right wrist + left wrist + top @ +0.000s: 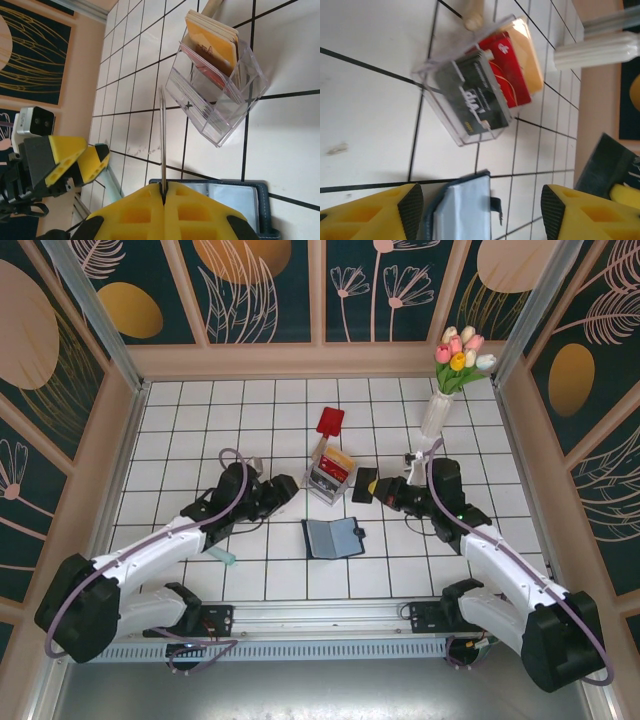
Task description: Put the credit cards into the card holder
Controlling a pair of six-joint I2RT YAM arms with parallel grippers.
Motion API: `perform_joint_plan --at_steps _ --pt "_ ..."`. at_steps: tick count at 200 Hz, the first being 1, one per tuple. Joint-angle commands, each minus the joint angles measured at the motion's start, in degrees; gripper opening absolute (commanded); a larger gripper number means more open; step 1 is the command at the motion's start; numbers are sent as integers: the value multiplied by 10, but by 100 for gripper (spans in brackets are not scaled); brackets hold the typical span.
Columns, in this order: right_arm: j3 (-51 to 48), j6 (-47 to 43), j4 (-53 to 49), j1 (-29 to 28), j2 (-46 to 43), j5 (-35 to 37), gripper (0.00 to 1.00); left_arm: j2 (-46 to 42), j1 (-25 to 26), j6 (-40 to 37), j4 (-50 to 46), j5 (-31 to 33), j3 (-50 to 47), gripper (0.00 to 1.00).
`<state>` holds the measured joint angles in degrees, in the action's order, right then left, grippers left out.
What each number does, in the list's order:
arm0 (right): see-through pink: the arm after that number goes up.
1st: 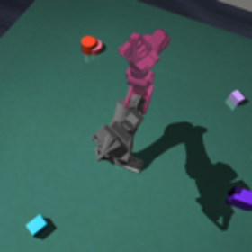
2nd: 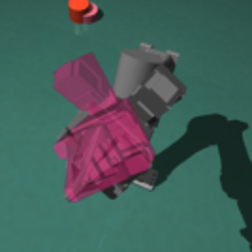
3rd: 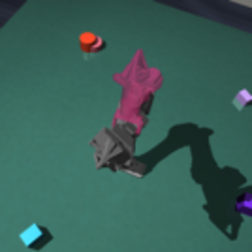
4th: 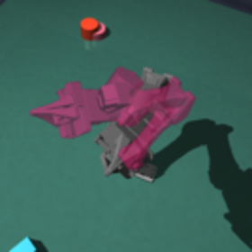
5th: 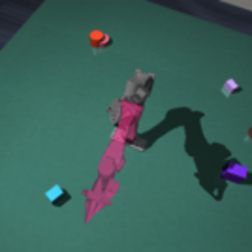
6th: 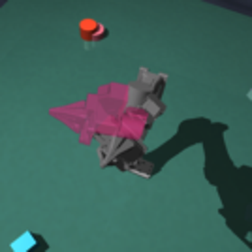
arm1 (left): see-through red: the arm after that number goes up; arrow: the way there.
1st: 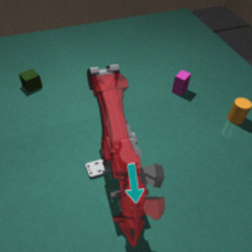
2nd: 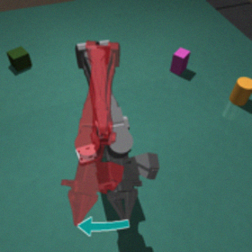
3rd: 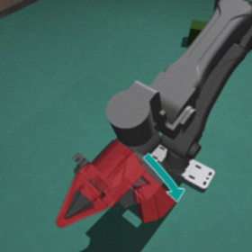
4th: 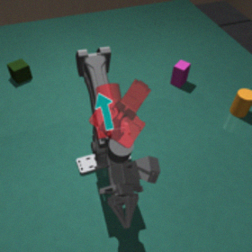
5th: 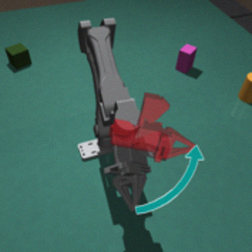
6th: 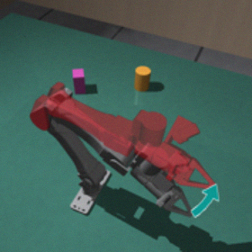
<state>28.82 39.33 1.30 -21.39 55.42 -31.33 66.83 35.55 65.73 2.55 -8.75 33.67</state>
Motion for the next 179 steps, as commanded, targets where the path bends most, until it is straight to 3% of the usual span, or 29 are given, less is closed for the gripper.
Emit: perform_joint_plan --at_steps 1,86,179 --pt "-9 -52 -25 -3 -19 -10 0 -10 1 34 -23 60 -6 66" --pt "-15 -115 -50 3 -20 -57 0 -51 1 100 -31 111 -37 66" --pt "-12 -116 -46 12 -12 -61 0 -67 7 95 -26 120 -46 68"
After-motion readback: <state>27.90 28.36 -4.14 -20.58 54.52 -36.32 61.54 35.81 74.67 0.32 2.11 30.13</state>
